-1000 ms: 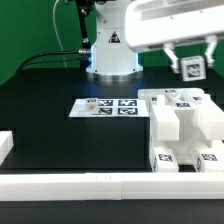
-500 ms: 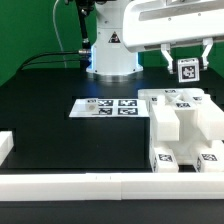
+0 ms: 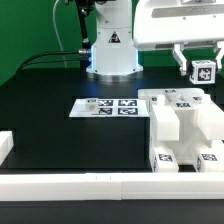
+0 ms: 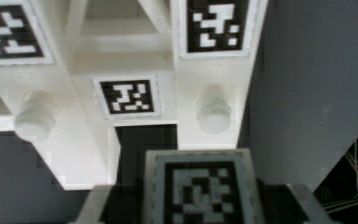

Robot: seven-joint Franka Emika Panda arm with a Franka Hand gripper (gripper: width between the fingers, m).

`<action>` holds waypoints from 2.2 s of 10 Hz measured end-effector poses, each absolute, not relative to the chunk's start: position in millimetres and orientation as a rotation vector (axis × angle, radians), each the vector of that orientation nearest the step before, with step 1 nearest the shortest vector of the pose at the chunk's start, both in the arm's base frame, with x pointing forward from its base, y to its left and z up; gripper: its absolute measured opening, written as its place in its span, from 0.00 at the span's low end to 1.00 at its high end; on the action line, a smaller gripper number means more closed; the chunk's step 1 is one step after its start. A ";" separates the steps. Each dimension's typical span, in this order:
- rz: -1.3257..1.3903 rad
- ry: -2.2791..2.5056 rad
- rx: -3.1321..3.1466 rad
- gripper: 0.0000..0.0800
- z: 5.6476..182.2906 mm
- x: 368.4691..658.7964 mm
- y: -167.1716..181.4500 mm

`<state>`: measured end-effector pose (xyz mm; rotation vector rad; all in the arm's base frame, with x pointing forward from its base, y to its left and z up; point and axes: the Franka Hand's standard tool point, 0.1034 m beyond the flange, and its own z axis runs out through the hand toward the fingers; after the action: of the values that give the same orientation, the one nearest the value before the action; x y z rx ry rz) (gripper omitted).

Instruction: Assemble chair

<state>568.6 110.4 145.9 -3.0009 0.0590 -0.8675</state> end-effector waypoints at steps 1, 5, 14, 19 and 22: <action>-0.868 0.042 -3.005 0.35 145.6 569.4 110.3; -0.877 -0.049 -3.027 0.35 136.3 575.2 118.4; -0.881 -0.067 -3.044 0.35 117.9 567.4 116.5; -0.900 -0.083 -3.046 0.35 116.3 570.9 115.7; -0.900 -0.083 -3.046 0.58 116.3 570.9 115.8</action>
Offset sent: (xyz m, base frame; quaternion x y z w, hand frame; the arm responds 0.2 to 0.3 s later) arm 0.0158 0.0008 0.0040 -0.0342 0.0146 -0.0610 0.9974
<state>570.9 115.8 116.3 -3.0459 -0.0831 -0.9002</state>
